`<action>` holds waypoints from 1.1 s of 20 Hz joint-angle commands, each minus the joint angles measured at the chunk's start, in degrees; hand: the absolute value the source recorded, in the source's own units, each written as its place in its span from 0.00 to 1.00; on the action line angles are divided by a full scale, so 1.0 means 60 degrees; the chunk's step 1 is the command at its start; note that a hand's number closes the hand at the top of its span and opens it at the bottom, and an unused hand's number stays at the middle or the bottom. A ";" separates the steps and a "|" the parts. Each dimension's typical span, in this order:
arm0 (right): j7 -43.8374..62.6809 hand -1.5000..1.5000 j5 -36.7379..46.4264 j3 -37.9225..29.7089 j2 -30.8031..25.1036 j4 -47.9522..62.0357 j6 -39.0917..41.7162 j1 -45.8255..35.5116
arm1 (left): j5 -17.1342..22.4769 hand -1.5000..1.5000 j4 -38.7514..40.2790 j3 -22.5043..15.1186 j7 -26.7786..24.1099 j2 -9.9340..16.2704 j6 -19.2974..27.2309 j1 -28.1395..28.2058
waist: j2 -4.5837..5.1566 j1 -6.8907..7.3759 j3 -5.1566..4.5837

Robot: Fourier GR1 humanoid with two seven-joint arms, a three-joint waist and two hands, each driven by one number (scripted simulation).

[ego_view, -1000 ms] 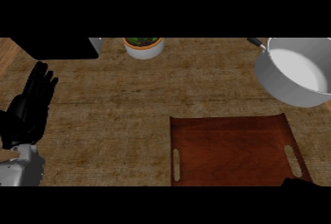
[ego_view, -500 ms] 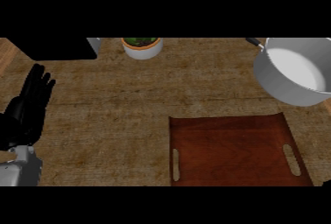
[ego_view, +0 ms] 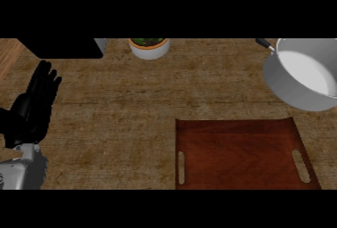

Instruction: Pick the bell pepper from the tray and place it in the pot

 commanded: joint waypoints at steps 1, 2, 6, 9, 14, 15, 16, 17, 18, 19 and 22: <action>0.0655 1.00 -0.0946 -0.1008 -0.0543 0.1057 0.1001 -0.0820 | 0.0115 0.50 0.0229 0.0207 -0.0118 0.0139 -0.0201 -0.0013 | 0.0015 0.0078 0.0006; 0.0630 1.00 -0.0838 -0.0717 -0.0316 0.1556 0.0810 -0.1295 | -0.0707 0.50 -0.0390 -0.0623 0.0146 -0.0500 0.0540 0.0221 | 0.0016 0.0137 0.0013; 0.2253 1.00 -0.1039 0.0223 -0.0359 0.2227 0.0983 -0.3189 | 0.0069 0.50 0.0544 0.0208 -0.0317 0.0062 -0.0192 -0.0392 | 0.0042 0.0209 0.0006; 0.1975 1.00 -0.0279 0.0750 -0.0367 0.3883 0.0814 -0.4747 | -0.0087 0.50 0.0183 -0.0018 -0.0082 -0.0067 -0.0111 -0.0191 | 0.0052 0.0300 0.0013; 0.1462 1.00 0.0437 0.1006 -0.0323 0.6663 0.0970 -0.6481 | -0.0154 0.50 0.0599 0.0032 -0.0222 -0.0021 -0.0179 -0.0470 | 0.0069 0.0290 0.0015; 0.1414 1.00 0.0154 0.1001 -0.0180 0.6968 0.1345 -0.6653 | -0.0176 0.50 0.0750 -0.0057 -0.0121 -0.0133 -0.0079 -0.0844 | 0.0068 0.0256 0.0015; 0.1630 1.00 -0.0123 0.1085 -0.0152 0.7479 0.1746 -0.7194 | 0.0011 0.50 0.0672 -0.0110 -0.0419 -0.0214 -0.0321 -0.0552 | 0.0102 0.0405 0.0017; 0.0393 1.00 0.0435 0.1045 -0.0134 0.8373 0.1499 -0.7161 | -0.0040 0.50 0.0567 -0.0019 -0.0399 -0.0143 -0.0295 -0.0262 | 0.0093 0.0378 0.0024; 0.0488 1.00 0.1433 0.1366 0.0059 0.7954 -0.0007 -0.7514 | -0.0165 0.50 0.0045 -0.0315 0.0017 -0.0398 -0.0021 -0.0303 | 0.0097 0.0474 0.0029; 0.0100 1.00 0.2170 0.1289 0.0113 0.7139 -0.1590 -0.6662 | -0.0051 0.50 0.0301 -0.0062 0.0092 -0.0131 -0.0115 -0.0639 | 0.0137 0.0459 0.0042; 0.0206 1.00 0.3179 0.1460 0.0333 0.8076 -0.3302 -0.7310 | -0.0108 0.50 0.0325 -0.0148 0.0144 -0.0120 -0.0156 -0.0667 | 0.0192 0.0647 0.0043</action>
